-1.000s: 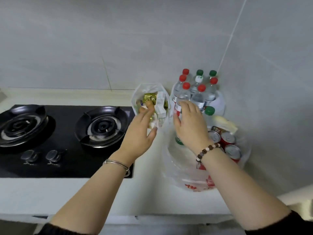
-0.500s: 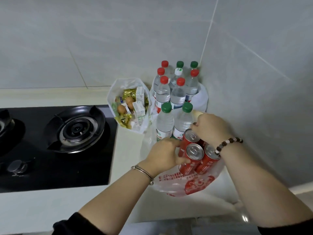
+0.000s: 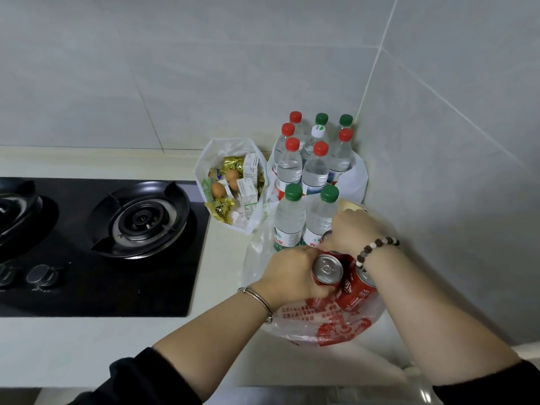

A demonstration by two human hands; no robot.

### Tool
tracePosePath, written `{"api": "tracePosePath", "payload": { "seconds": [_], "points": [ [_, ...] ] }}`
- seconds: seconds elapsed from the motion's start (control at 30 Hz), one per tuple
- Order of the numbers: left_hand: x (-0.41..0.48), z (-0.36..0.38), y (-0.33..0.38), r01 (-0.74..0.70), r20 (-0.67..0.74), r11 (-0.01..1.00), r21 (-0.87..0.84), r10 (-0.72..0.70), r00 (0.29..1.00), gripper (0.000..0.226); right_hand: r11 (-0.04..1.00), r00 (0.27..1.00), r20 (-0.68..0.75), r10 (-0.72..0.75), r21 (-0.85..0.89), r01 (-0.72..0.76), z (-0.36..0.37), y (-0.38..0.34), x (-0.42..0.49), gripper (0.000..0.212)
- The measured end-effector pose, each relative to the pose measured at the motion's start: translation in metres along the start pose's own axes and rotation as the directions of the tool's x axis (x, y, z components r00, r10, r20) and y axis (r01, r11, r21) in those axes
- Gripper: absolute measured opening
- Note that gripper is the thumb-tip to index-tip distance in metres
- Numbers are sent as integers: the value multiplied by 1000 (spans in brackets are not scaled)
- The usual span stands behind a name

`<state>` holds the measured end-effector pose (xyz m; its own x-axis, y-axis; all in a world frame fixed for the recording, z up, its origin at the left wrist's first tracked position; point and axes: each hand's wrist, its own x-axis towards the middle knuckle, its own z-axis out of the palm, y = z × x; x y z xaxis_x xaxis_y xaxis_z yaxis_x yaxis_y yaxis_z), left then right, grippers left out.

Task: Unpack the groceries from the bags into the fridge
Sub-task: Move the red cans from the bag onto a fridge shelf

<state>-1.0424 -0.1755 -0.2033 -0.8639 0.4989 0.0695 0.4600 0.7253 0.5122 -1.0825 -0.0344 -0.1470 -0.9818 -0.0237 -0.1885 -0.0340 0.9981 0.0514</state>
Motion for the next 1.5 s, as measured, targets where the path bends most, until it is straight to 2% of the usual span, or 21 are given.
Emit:
{"api": "tracePosePath", "payload": {
  "seconds": [0.17, 0.27, 0.4, 0.5, 0.6, 0.77, 0.9, 0.97, 1.1, 1.3, 1.5],
  "points": [
    [-6, -18, -20, 39, -5, 997, 65, -38, 999, 59, 1000, 997, 78, 5, -10, -5, -4, -3, -2, 40],
    [-8, -28, -34, 81, -6, 994, 68, -81, 997, 53, 998, 993, 115, 2, -56, 5, -8, -6, -5, 42],
    [-13, -33, -47, 113, -10, 991, 73, -112, 994, 53, 999, 996, 86, -14, -49, 18, -6, -11, -9, 38],
    [-17, -37, -54, 133, -8, 988, 80, -133, 991, 46, 993, 995, 52, -81, -79, 85, -3, -18, -11, 38],
    [-21, -40, -60, 172, -20, 983, 66, -171, 985, 50, 981, 983, 60, -172, -84, 177, -2, -21, -12, 43],
    [-25, -35, -63, 181, 8, 983, -22, -181, 983, 55, 956, 954, 88, -288, -26, 291, 3, -25, -13, 25],
    [-25, -29, -59, 196, 33, 978, -67, -194, 980, 67, 939, 928, 141, -344, 37, 342, 14, -23, -10, 52],
    [-25, -25, -54, 231, 21, 969, -89, -230, 973, 65, 939, 928, 147, -343, 56, 338, 18, -24, -10, 54],
    [-23, -20, -49, 291, -25, 923, -250, -307, 951, 56, 937, 933, 108, -344, 103, 334, 15, -24, -12, 42],
    [-19, -41, -42, 240, -155, 824, -513, -364, 918, 56, 937, 942, 37, -334, 123, 327, -16, -25, -19, 31],
    [-30, -96, -35, 117, -321, 765, -633, -396, 860, 55, 884, 924, -219, -313, 290, 368, -65, -46, -36, 44]
  ]
}}
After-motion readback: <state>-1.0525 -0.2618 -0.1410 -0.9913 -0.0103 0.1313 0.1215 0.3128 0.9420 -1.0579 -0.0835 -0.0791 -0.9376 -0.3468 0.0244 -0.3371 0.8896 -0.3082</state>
